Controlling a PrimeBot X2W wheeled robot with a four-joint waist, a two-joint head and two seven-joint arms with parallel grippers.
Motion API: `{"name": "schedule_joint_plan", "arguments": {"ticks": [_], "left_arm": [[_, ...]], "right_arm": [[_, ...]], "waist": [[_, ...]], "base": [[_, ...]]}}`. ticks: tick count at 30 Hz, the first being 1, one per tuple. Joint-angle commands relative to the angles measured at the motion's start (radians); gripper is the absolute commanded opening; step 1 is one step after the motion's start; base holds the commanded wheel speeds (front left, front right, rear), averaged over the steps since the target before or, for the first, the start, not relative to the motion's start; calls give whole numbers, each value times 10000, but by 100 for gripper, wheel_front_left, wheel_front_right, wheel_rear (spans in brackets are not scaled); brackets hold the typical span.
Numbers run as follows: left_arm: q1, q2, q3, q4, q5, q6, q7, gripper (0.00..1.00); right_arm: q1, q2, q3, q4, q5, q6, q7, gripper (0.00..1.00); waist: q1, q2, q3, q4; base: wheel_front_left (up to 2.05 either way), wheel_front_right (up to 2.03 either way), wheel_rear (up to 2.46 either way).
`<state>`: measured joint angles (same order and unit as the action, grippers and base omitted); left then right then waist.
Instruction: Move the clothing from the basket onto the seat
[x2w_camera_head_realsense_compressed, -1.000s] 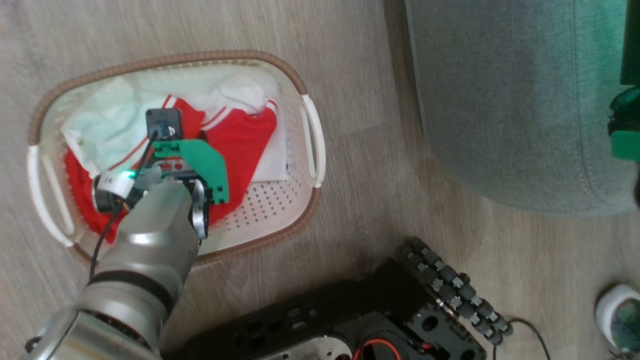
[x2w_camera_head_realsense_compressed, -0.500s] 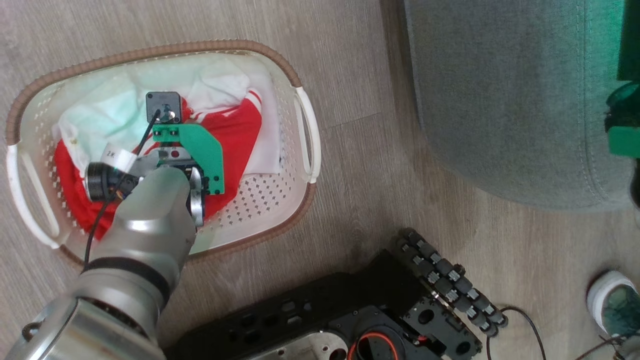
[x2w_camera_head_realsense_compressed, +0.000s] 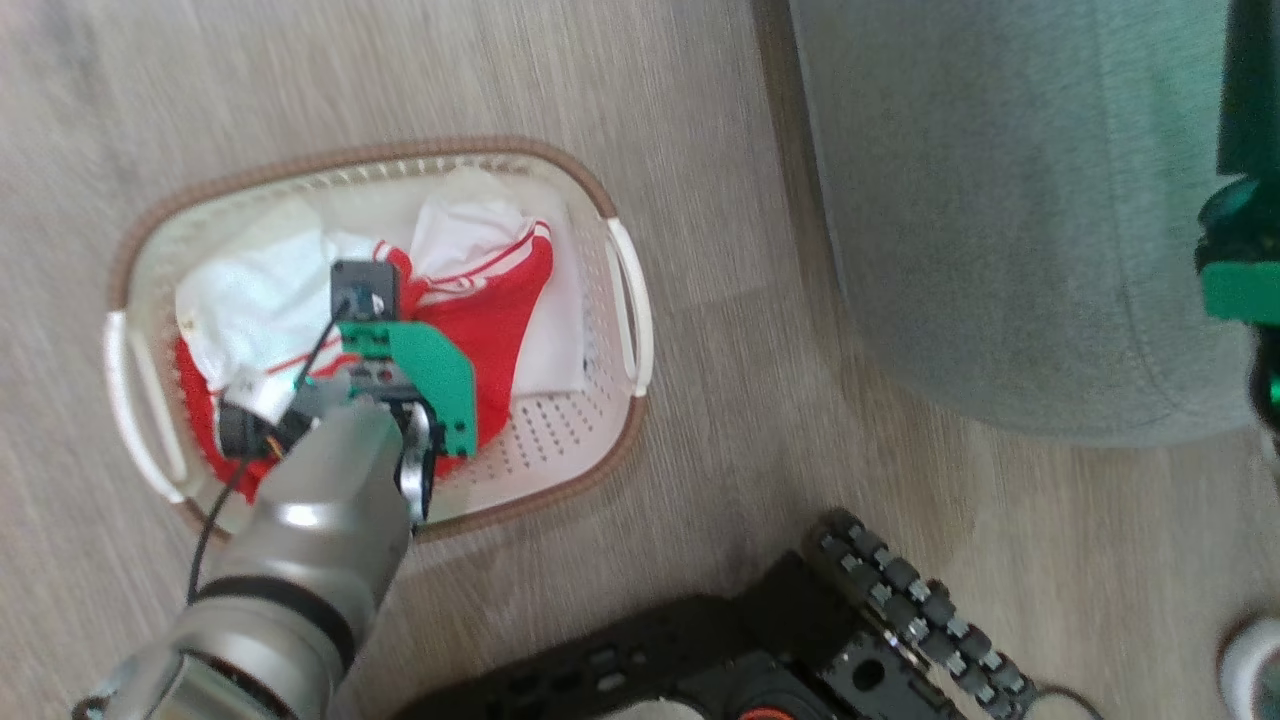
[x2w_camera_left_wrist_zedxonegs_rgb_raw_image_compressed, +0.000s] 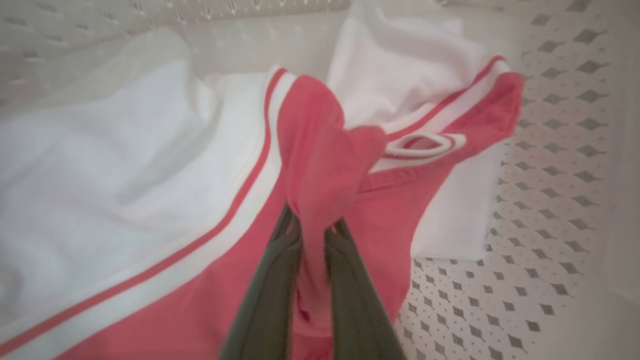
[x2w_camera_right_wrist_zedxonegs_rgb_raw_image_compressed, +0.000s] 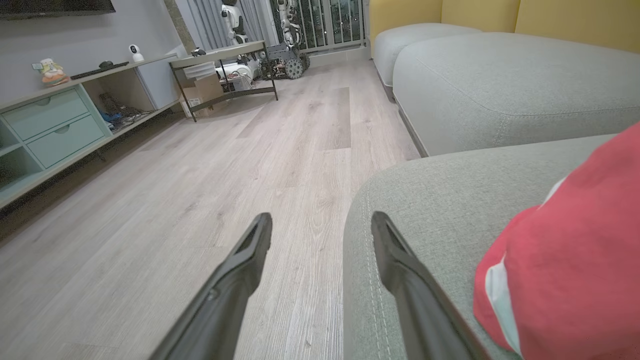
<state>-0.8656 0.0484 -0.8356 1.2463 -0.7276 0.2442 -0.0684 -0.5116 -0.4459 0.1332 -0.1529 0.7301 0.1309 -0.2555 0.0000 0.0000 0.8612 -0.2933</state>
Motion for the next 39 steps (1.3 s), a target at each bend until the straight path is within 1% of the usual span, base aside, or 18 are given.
{"name": "schedule_joint_plan", "arguments": {"ticks": [1,9,15,21,23,26,29,34,39], "left_arm": [[445,20,20,-219,-111,-112,-244,0],[1252,19,-610,-657,-446,-635,-1166,0],[1624,19,-873,-1029,-687,-809,-1729,0],[1952,19,-1002,-1633,-767,-882,-1918,0],[1984,19,-743,-2094,-661,-787,-1927,0],[2178,126,-283,-2879,-107,-621,-1930,0],[2511,293,225,-3723,426,-547,-1931,0],[2947,505,889,-5015,1235,-591,-1932,0],[3138,653,1209,-6016,1821,-721,-1933,0]], "right_arm": [[683,-261,64,-164,-40,-2,-63,100],[1251,-296,147,52,-150,-2,-63,100],[1696,-300,169,207,-239,-2,-63,100],[2164,-272,195,348,-359,-2,-63,100],[2303,-235,245,397,-417,-2,-63,100],[2485,-188,314,414,-498,-2,-63,100],[2668,-146,363,507,-583,-2,-63,100],[3066,-31,407,703,-726,-2,-63,100],[3415,170,557,888,-879,-2,-63,100]], "waist": [[0,0,-656,192],[0,0,-2315,496],[0,0,-3285,785],[0,0,-4274,1124],[0,0,-4629,1220],[0,0,-5071,1373],[0,0,-5553,1535],[0,0,-6315,1820],[0,0,-7023,2009]], "base": [[0,0,0],[0,0,0],[0,0,0],[0,0,0],[0,0,0],[0,0,0],[0,0,0],[0,0,0],[0,0,0]]}}
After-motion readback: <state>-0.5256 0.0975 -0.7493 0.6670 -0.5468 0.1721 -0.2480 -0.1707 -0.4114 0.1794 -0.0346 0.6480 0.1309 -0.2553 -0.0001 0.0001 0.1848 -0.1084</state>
